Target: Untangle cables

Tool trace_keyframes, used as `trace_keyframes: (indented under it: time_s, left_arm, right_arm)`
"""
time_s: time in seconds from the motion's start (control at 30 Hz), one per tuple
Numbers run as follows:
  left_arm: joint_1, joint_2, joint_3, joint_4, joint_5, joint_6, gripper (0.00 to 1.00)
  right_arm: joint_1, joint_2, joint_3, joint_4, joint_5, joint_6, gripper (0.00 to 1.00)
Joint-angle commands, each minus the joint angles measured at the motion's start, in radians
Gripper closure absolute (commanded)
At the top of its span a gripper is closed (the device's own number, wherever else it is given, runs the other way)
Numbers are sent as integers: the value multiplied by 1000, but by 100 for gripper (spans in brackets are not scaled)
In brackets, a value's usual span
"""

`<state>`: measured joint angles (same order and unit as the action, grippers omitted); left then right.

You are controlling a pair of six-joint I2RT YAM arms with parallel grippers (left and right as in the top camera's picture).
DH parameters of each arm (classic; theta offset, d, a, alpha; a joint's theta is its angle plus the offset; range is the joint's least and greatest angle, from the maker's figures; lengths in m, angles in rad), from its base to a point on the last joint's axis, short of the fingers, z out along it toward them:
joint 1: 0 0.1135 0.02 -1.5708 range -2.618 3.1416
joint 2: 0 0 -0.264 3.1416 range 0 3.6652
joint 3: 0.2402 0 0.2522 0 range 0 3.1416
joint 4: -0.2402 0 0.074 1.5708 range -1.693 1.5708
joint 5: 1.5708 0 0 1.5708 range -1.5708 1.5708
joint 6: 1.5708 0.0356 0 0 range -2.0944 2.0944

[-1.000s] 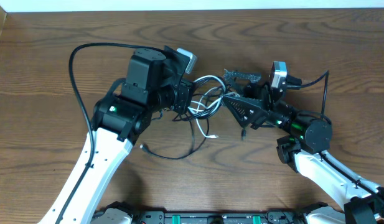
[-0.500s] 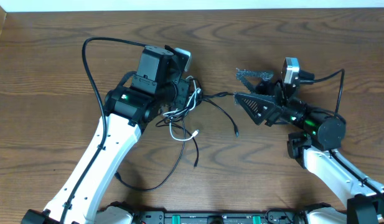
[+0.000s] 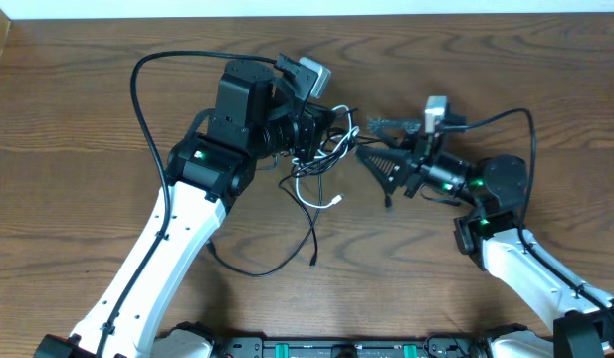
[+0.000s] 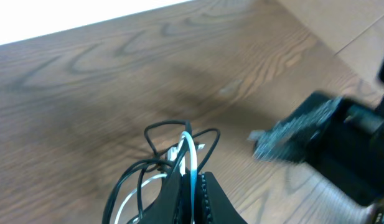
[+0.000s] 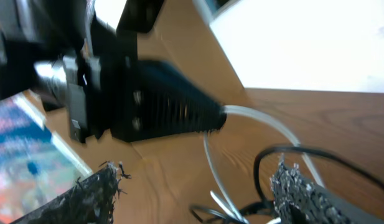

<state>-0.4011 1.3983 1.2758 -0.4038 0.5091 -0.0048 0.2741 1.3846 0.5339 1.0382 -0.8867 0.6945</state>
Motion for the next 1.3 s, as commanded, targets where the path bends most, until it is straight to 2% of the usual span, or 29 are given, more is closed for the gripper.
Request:
trace_keyframes:
  time_s: [0.0, 0.03, 0.13, 0.2, 0.3, 0.5, 0.8, 0.93, 1.0, 1.03, 1.07, 1.1, 1.17, 1.27]
  left_arm:
    - [1, -3, 2, 30, 42, -69, 93]
    - [1, -3, 2, 39, 42, -88, 92]
    - [1, -3, 2, 47, 54, -106, 92]
    - [1, -3, 2, 48, 89, -106, 93]
    - [0, -3, 2, 51, 170, -106, 93]
    - [-2, -3, 2, 51, 273, -106, 93]
    - [-86, -3, 2, 59, 275, -105, 93]
    - [-124, -3, 2, 95, 212, -102, 93]
    - [-126, -3, 2, 105, 212, -102, 93]
    - [-126, -3, 2, 108, 212, -102, 92]
    - [-126, -3, 2, 110, 212, -101, 93]
    - [-126, -3, 2, 111, 212, -101, 93]
    - [-126, -3, 2, 110, 195, -101, 93]
    - [-126, -3, 2, 99, 102, -102, 93]
  right_arm:
    - [32, -6, 6, -64, 48, -206, 24]
    - [43, -6, 6, -105, 81, -240, 24]
    - [66, -6, 6, -138, 162, -258, 35]
    - [74, -6, 6, -142, 192, -258, 37]
    - [85, -6, 6, -159, 239, -258, 34]
    - [105, -6, 6, -176, 317, -258, 35]
    - [108, -5, 6, -231, 403, -238, 37]
    - [108, -5, 6, -232, 402, -238, 38]
    - [112, -5, 6, -236, 404, -239, 46]
    - [114, -5, 6, -238, 410, -239, 56]
    - [114, -5, 6, -241, 410, -239, 71]
    - [114, -5, 6, -242, 411, -239, 82]
    - [114, -5, 6, -242, 410, -238, 99]
    - [113, -5, 6, -240, 411, -229, 99]
